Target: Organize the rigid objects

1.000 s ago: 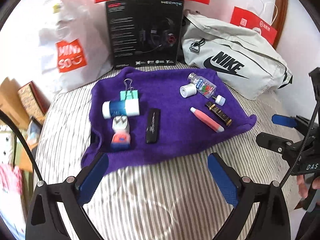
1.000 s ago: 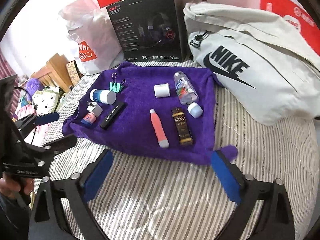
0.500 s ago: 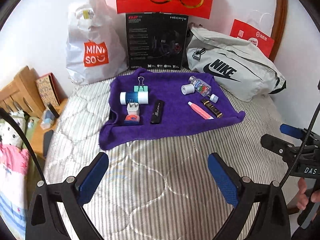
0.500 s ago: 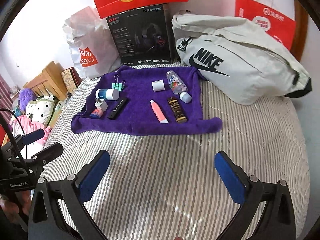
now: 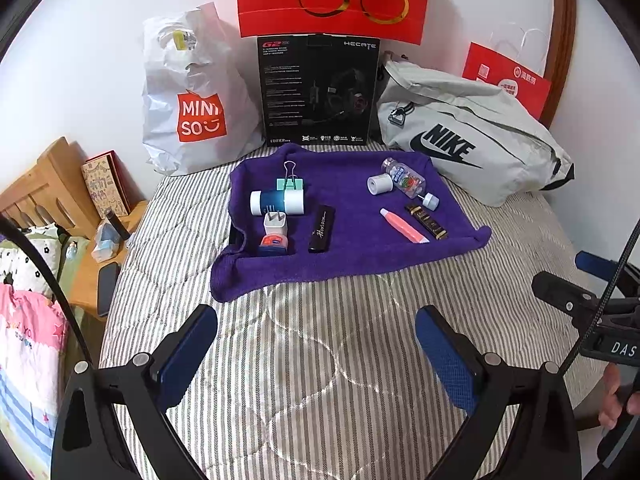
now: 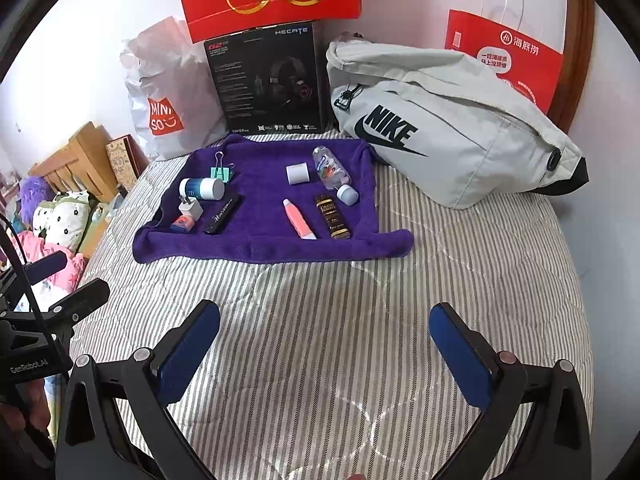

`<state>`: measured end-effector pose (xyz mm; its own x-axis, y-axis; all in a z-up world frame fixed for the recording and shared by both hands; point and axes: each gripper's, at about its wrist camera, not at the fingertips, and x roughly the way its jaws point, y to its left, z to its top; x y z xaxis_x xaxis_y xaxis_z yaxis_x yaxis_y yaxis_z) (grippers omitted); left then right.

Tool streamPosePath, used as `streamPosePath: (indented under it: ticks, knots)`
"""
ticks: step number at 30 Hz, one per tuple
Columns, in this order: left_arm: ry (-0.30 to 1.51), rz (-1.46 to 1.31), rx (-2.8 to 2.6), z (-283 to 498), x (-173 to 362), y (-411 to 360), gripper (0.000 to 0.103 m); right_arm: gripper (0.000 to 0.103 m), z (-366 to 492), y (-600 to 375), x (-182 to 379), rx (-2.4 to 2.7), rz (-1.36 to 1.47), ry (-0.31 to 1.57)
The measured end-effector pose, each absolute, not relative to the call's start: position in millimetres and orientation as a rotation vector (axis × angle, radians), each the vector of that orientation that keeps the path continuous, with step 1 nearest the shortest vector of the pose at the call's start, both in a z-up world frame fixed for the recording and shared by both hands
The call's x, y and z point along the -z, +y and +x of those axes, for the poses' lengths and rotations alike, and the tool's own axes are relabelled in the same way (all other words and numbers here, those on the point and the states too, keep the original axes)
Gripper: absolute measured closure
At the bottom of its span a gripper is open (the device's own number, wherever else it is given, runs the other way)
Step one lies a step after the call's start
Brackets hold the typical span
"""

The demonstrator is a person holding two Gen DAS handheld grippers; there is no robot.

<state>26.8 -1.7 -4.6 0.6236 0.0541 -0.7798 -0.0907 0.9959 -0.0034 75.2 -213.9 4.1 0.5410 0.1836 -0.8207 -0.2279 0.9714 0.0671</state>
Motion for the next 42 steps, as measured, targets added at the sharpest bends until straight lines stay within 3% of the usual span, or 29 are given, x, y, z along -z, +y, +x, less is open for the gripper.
streamPosePath:
  ticks: [42]
  knots:
    - [0.910, -0.063, -0.067, 38, -1, 14, 0.003, 0.000, 77, -219, -3, -0.209, -0.065, 0.993]
